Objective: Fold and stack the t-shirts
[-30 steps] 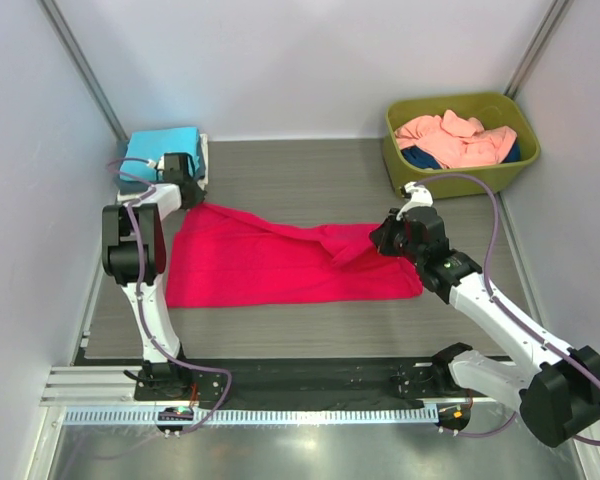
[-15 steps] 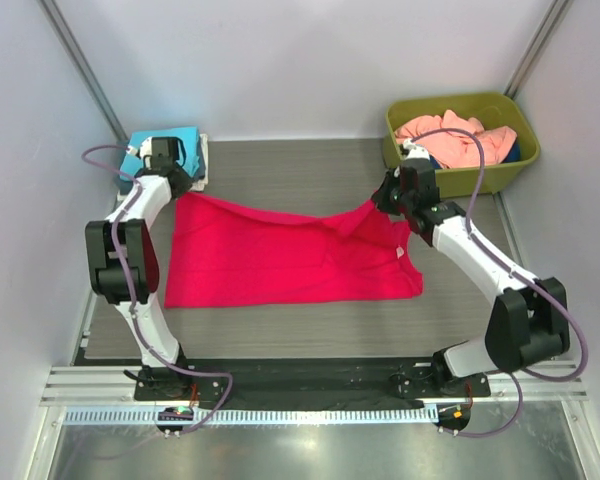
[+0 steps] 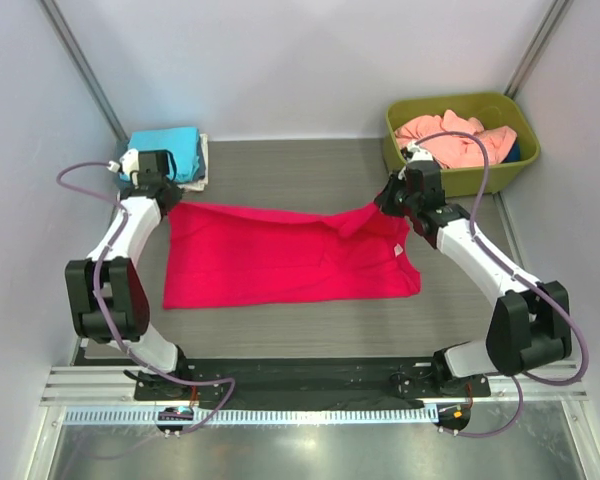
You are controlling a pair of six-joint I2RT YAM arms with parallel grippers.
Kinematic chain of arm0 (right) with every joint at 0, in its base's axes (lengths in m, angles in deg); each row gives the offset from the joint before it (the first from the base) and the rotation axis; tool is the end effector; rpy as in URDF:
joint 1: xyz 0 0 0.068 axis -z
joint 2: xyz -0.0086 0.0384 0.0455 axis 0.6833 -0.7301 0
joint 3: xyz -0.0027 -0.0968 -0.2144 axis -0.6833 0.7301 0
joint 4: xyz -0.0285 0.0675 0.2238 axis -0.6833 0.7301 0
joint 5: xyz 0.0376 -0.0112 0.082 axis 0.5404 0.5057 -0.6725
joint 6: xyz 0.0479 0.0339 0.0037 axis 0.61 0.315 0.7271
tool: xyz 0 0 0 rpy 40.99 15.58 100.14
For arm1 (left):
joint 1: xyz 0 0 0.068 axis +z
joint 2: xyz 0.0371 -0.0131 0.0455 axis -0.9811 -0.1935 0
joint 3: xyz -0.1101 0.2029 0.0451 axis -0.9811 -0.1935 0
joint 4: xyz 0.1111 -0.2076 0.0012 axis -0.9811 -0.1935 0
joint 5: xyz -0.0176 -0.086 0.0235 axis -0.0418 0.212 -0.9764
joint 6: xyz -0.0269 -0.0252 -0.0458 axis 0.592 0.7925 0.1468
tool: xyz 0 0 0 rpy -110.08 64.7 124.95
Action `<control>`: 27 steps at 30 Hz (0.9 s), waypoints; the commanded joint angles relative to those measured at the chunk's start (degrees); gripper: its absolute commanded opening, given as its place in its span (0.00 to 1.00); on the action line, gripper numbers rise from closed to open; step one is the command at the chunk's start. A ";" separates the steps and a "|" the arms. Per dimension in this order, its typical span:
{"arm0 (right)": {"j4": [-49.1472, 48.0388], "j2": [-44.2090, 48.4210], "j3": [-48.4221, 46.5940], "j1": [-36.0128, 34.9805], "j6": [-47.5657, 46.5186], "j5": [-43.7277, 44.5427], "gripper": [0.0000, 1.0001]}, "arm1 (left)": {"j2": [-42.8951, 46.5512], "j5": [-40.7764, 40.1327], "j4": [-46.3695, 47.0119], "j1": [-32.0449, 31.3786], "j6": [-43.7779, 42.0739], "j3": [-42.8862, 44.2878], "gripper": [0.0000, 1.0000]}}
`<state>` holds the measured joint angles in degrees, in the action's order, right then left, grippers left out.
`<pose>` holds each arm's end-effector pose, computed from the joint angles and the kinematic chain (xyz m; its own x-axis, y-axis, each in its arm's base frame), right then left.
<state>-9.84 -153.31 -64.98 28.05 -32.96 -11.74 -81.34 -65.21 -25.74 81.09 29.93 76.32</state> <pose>0.2983 0.0809 0.2572 -0.5608 0.2436 -0.7913 -0.0650 0.9398 0.3354 0.3385 0.0265 0.2412 -0.3030 -0.6808 -0.6669 -0.6674 0.6511 -0.3615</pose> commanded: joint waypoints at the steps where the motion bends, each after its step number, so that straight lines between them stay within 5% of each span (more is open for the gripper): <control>1: -0.84 6.03 5.29 -0.16 0.28 0.71 0.01 | 4.83 -1.10 1.10 0.57 2.02 -4.86 0.00; 6: 0.92 16.58 14.97 -0.16 4.14 4.40 0.01 | 15.35 -1.27 1.89 0.83 4.48 -17.96 0.00; 8: 3.19 19.48 18.31 -0.16 5.20 4.57 0.16 | 18.53 -0.57 1.36 2.24 4.75 -22.34 0.10; 9: 4.17 22.80 19.37 -0.16 6.16 5.45 0.50 | 21.42 -0.13 0.84 2.76 4.49 -23.50 0.26; 10: 4.70 24.22 20.25 -0.16 7.65 6.41 0.66 | 22.67 1.26 0.66 3.90 4.23 -24.38 0.67; 12: 6.98 27.21 21.84 -0.16 9.15 7.73 0.86 | 26.17 0.76 -0.91 4.18 4.05 -26.14 0.96; 20: 7.52 25.30 21.84 -2.78 13.98 5.46 0.91 | 30.33 4.96 1.88 2.60 1.33 -28.69 0.99; 27: 6.64 5.10 17.54 -9.12 18.21 5.72 0.91 | 15.58 10.41 4.79 -7.93 -1.66 -26.85 0.96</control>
<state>-2.17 -143.08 -44.89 19.81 -18.03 -6.01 -60.64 -58.33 -23.05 77.83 30.70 48.56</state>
